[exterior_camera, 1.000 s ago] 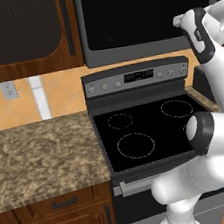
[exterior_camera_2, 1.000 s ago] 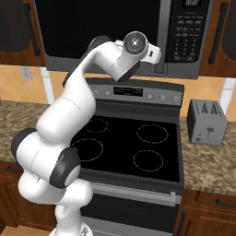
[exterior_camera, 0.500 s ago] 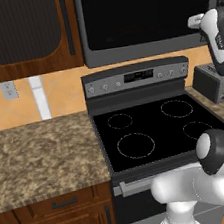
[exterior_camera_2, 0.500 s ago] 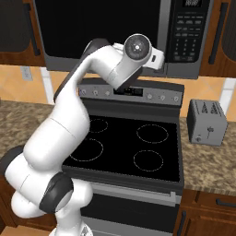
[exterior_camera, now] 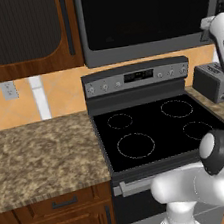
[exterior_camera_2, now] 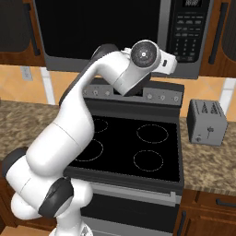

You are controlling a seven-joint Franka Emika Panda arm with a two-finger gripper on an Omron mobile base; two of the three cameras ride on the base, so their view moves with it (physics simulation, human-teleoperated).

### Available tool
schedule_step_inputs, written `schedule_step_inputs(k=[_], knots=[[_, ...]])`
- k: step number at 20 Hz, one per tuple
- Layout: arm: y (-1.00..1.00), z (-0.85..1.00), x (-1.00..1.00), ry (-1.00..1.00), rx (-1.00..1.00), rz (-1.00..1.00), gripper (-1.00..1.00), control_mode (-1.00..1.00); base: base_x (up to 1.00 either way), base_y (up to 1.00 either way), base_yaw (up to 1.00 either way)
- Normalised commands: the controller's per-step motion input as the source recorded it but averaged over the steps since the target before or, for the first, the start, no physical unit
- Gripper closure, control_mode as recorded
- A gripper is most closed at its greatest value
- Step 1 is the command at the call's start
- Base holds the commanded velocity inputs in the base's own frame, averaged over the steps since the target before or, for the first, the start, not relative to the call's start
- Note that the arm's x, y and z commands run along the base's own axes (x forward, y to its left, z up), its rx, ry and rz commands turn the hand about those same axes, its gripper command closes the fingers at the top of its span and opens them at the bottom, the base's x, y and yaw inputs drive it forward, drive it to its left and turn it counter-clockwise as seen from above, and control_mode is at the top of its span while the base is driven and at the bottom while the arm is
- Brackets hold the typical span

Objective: Open the microwave, place the bowl with waffle inside the microwave, then close the microwave door and turn it on.

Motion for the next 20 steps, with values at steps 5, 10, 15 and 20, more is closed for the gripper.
schedule_step_inputs(k=[5,10,15,20], knots=[[-0.56,0.0,0.0,0.0,-0.07,-0.08,-1.0,-1.0,0.0,0.0,0.0],[-0.22,0.0,0.0,0.0,0.04,0.0,-1.0,-1.0,0.0,0.0,0.0],[-0.05,0.0,0.06,0.0,0.0,0.01,-1.0,-1.0,0.0,0.0,0.0],[-0.17,0.0,0.16,0.0,0.0,0.03,-1.0,-1.0,0.0,0.0,0.0]])
